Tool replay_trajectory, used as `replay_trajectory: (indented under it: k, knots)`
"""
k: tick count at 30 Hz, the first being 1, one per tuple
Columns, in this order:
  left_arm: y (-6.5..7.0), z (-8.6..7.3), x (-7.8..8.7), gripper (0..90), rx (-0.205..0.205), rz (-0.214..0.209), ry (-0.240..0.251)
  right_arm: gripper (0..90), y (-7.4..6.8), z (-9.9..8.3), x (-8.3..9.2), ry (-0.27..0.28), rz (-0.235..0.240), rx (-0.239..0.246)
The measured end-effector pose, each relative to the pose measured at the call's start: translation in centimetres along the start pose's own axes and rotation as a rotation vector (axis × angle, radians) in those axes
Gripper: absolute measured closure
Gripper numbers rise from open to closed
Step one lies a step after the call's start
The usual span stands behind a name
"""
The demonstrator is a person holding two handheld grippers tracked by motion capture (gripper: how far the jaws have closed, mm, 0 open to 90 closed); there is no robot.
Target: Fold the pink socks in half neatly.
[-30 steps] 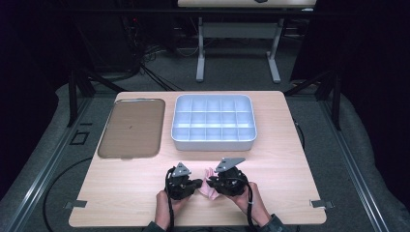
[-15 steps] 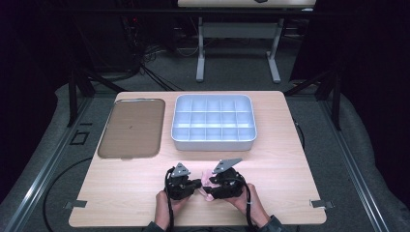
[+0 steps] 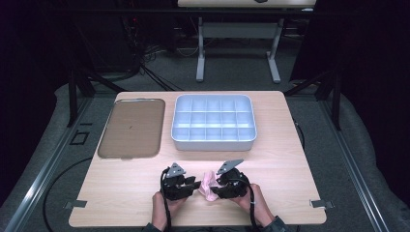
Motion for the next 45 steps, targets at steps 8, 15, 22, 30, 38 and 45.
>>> replay_trajectory:
  k: [8,15,22,30,38,45]
  knots:
    - [1.5,1.7,1.7,60.9,-0.041,-0.023,0.040,58.3,-0.1,0.0,-0.4,-0.026,-0.029,0.038]
    - [1.7,0.3,-0.2,60.8,-0.112,0.009,-0.055,57.6,-0.1,0.0,-0.4,-0.022,-0.019,0.041]
    - [1.9,-0.4,-0.8,78.3,-0.134,-0.023,-0.062,55.0,-0.2,0.0,-0.4,-0.020,-0.013,0.048]
    - [1.7,-0.6,-0.8,81.3,-0.089,-0.067,-0.043,56.2,0.4,1.2,1.0,0.039,-0.010,0.014]
    - [1.6,-0.7,-0.8,81.3,-0.081,-0.069,-0.036,78.3,0.5,1.0,-0.8,-0.021,-0.038,0.060]
    - [1.6,-0.6,-0.8,81.2,-0.091,-0.062,-0.034,88.0,0.5,0.9,-0.8,0.011,-0.050,0.062]
Point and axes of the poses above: each handheld gripper's, and its own axes: x roughly backward along the jaws, z roughly out of its top, y roughly to its right, the point moved 9 cm from there along -x, roughly forward along the jaws, and after that the axes turned 4 degrees about z, right-handed, at the moved point
